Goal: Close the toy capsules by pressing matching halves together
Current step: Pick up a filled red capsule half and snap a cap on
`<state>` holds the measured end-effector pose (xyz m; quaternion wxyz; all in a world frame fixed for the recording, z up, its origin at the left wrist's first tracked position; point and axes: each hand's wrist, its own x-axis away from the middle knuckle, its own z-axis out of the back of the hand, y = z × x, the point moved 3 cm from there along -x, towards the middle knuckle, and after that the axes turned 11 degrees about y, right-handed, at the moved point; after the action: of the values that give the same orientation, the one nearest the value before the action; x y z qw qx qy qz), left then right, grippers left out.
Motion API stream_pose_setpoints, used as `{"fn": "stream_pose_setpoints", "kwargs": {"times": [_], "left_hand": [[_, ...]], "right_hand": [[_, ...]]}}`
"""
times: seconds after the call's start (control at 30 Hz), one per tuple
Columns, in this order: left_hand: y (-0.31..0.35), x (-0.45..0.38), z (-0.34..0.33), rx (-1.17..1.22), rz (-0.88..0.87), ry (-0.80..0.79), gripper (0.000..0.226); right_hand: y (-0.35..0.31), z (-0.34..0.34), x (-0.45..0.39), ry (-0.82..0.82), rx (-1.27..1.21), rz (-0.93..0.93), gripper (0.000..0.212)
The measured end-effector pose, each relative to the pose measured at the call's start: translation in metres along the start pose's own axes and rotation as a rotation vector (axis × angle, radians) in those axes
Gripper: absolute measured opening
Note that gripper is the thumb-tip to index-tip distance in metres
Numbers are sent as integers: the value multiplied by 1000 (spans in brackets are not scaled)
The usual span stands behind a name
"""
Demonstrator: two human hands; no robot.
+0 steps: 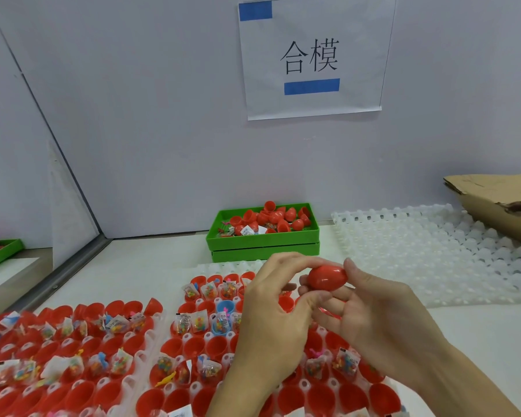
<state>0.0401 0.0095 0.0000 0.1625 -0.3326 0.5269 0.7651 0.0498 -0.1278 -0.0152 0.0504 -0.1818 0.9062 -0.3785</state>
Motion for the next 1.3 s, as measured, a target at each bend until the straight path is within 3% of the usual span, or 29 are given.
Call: {"fn": "stream_pose_setpoints", "kwargs": {"times": [0.17, 0.27, 0.4, 0.57, 0.87, 1.03, 1.13, 1.3], "left_hand": [[-4, 0, 1, 127, 83, -33, 47], [-8, 2, -1, 294, 249, -109, 43], [-12, 8, -11, 434, 486, -113, 79], [-10, 11, -16, 453, 460, 1, 59], [-6, 15, -15, 388, 367, -8, 51], [-7, 11, -12, 367, 329, -22, 62], [-7, 8, -10, 381, 339, -86, 69], [-6, 6, -8, 301, 239, -59, 38]], "right_hand": [[-2, 1, 1, -64, 60, -5, 61], [-3, 2, 1, -56, 88, 60, 53], [2, -4, -1, 61, 208, 219, 46], [6, -13, 2, 191, 339, 418, 62], [9, -12, 3, 249, 321, 458, 68], [6, -8, 1, 232, 209, 327, 35], [4, -7, 2, 170, 120, 191, 39], [2, -5, 4, 170, 1, 39, 46]]}}
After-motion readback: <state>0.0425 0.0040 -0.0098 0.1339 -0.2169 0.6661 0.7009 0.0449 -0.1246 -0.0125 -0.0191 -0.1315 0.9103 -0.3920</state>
